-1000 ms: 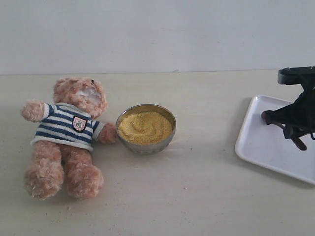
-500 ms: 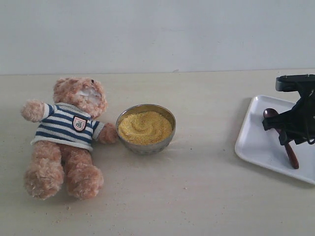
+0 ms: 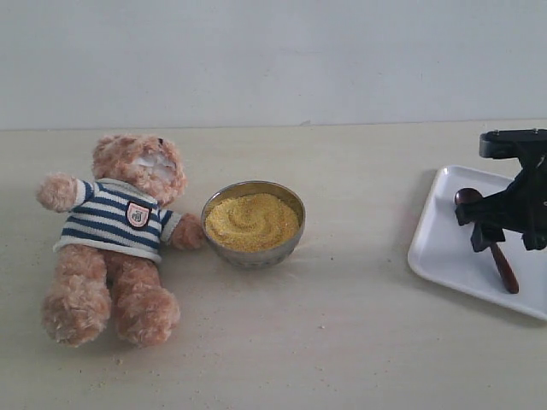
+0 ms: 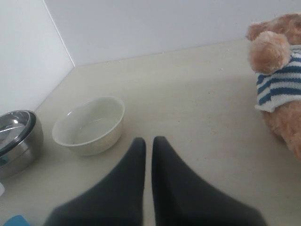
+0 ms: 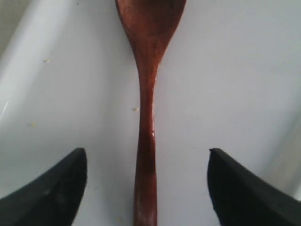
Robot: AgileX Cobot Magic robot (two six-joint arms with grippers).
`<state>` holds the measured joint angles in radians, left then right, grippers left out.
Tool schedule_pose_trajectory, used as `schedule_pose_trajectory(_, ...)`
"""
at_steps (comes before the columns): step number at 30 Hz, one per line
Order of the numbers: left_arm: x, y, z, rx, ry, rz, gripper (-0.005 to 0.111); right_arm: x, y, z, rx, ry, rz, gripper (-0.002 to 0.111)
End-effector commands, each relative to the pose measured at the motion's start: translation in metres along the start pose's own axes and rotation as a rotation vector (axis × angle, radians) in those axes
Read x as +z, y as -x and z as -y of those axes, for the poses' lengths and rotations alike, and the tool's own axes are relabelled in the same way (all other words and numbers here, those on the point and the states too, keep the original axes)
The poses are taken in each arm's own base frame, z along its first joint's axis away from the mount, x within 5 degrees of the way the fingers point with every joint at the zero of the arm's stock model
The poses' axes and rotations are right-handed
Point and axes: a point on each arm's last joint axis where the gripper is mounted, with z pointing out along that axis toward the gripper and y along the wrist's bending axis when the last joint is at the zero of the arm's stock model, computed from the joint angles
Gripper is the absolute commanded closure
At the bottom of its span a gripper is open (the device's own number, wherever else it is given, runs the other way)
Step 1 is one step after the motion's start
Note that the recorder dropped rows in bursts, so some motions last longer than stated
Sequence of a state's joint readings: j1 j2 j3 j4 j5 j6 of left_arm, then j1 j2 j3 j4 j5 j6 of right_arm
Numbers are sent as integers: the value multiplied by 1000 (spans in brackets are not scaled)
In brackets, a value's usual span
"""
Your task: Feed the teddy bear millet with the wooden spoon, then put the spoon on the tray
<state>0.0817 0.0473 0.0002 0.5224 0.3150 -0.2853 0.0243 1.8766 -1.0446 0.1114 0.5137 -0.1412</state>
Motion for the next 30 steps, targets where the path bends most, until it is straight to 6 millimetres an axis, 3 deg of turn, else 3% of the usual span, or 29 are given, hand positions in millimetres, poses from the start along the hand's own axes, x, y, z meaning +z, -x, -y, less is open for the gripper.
schedule_pose_trajectory(1,0,1,0,4,-6,10,102,0,2,3,4,-9,14,29)
schedule_pose_trajectory(5,0,1,0,4,-6,10,102,-5,0,2,27,-4,-8,29)
schedule_pose_trajectory(8,0,1,0,4,-6,10,102,-22,3,1,67,-4,32,40)
schedule_pose_trajectory(11,0,1,0,4,-6,10,102,-54,8,-1,90,-4,127,63)
schedule_pose_trajectory(15,0,1,0,4,-6,10,102,-98,8,-3,91,-5,274,109)
schedule_pose_trajectory(19,0,1,0,4,-6,10,102,-121,-15,-4,150,-1,450,107)
schedule_pose_trajectory(25,0,1,0,4,-7,11,102,-137,-80,-4,287,21,777,107)
schedule_pose_trajectory(30,0,1,0,4,-7,11,102,-143,-130,-5,309,29,863,107)
